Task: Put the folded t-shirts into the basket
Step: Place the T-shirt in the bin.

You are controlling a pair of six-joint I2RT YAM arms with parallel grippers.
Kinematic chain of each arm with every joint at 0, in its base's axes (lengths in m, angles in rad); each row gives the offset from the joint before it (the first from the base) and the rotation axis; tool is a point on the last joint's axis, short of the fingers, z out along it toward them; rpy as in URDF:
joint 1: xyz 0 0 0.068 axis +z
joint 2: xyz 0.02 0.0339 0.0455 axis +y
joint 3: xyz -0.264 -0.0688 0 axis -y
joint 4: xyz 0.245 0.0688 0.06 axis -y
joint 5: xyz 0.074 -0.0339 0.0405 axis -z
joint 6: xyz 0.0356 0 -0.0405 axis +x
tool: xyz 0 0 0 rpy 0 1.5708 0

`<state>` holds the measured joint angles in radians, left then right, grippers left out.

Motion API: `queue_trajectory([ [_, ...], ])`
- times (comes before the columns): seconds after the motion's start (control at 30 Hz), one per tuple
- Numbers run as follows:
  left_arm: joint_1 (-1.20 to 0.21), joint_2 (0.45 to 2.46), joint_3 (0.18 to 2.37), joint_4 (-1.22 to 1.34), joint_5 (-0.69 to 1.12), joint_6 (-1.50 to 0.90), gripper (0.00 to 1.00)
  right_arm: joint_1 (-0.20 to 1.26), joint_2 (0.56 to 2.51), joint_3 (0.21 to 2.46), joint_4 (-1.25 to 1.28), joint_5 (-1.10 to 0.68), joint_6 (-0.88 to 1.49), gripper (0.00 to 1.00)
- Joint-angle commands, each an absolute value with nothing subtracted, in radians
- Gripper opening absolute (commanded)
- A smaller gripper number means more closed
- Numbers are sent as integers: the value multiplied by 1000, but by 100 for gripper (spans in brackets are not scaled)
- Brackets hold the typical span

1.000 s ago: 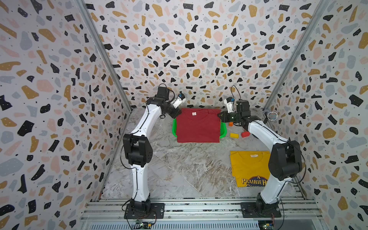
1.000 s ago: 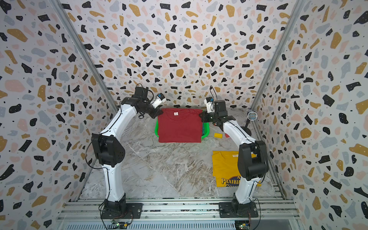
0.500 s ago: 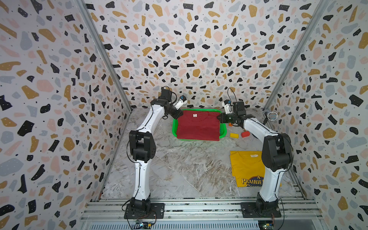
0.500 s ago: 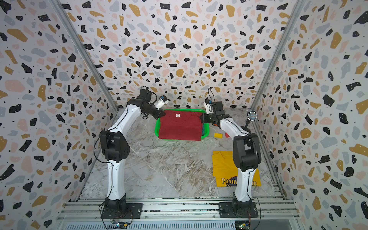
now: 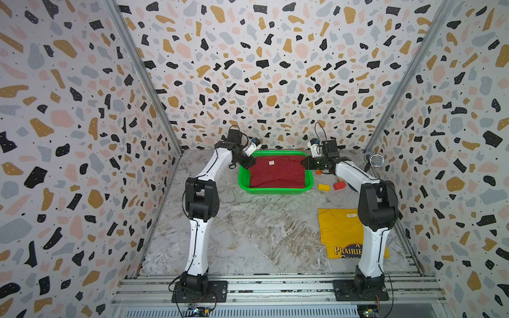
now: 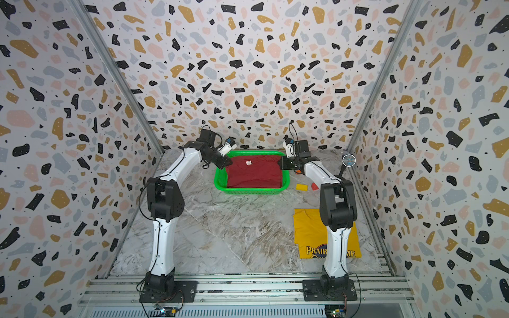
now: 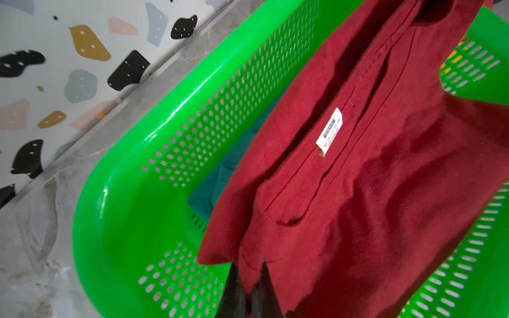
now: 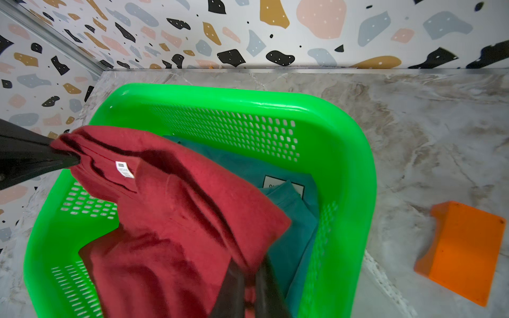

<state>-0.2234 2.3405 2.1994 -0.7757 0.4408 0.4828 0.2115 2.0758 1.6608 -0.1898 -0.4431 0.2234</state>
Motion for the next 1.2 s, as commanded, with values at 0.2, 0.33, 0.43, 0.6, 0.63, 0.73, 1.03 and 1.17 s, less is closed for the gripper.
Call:
queue_trajectory([
  [0.2,-224,2385,2250,-759,413,496,0,199,2100,1704,-207,-454,224,0],
  [0.33,-224,2383,2246,-756,407,507,0,199,2112,1700,-205,-450,228,0],
  [0.43,-224,2387,2246,-743,404,506,0,198,2121,1707,-205,-442,229,0],
  [0.6,-222,2402,2257,-664,385,404,89,198,2147,1748,-214,-373,261,35],
  [0.63,-222,2402,2255,-626,357,355,99,198,2152,1762,-228,-342,270,42],
  [0.73,-222,2400,2272,-606,341,311,100,198,2136,1803,-287,-267,280,52],
  [1.03,-222,2246,2178,-593,270,305,100,198,1958,1752,-376,-143,298,65],
  [1.17,-222,2111,2017,-574,223,292,100,198,1902,1721,-508,-64,346,65],
])
